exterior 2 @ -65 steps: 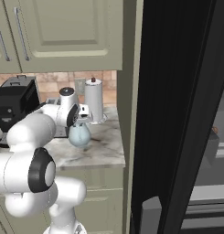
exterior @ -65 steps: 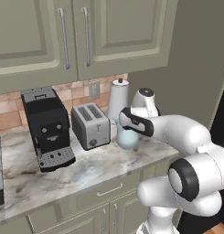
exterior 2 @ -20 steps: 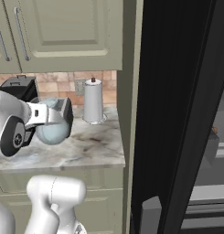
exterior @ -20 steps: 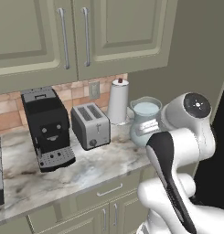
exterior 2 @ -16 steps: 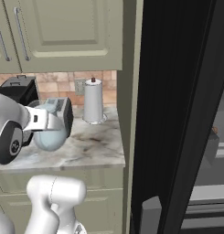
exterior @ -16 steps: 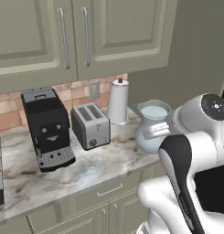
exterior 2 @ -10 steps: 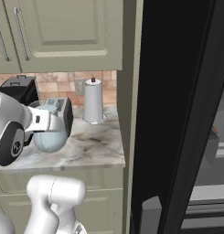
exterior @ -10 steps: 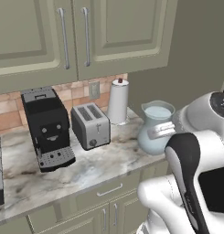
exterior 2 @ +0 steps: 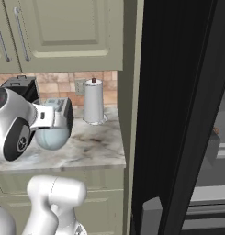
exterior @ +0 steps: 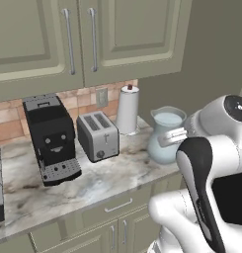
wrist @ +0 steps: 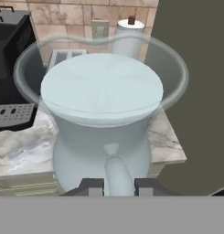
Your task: Move the artichoke and walnut from the top shelf to the second highest shelf to make space. Then, place the pitcher from the counter on the cleared top shelf.
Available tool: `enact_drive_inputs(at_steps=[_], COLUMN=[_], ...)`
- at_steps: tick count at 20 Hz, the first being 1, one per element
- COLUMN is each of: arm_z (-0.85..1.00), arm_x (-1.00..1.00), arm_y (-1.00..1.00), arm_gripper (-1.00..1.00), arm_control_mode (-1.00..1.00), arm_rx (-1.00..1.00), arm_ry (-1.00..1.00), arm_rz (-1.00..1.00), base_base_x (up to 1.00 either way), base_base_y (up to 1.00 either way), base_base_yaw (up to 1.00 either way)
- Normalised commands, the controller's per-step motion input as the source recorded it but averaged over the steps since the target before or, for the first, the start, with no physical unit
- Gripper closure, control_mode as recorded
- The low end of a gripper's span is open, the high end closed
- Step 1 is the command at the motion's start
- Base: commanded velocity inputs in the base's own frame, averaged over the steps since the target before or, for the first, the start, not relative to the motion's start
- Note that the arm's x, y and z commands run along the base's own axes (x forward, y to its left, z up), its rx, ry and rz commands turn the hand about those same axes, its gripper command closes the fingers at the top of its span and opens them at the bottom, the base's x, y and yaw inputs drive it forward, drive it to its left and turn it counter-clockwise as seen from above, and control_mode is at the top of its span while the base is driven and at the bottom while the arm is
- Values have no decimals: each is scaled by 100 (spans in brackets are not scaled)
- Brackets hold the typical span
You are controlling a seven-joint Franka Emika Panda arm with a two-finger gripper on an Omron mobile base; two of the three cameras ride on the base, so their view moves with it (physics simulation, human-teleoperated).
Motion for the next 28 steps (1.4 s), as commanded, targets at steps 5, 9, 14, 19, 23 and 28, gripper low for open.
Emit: enact_drive_inputs(at_steps=[5,9,14,19,23,28], arm_z=[0,0,0,0,0,0], arm_x=[7,0,0,0,0,0], arm_y=[0,0,0,0,0,0], arm_gripper=[100,100,100,100,100,100], arm_control_mode=[100,100,100,100,100,100], arm_rx=[0,0,0,0,0,0], arm_ry=[0,0,0,0,0,0], arm_rz=[0,0,0,0,0,0], base_base_x=[1,-43,-95,-100,-100,-77], base_base_y=[0,11,19,31,23,-2], base_base_yaw=[0,0,-3,-7,-12,-27])
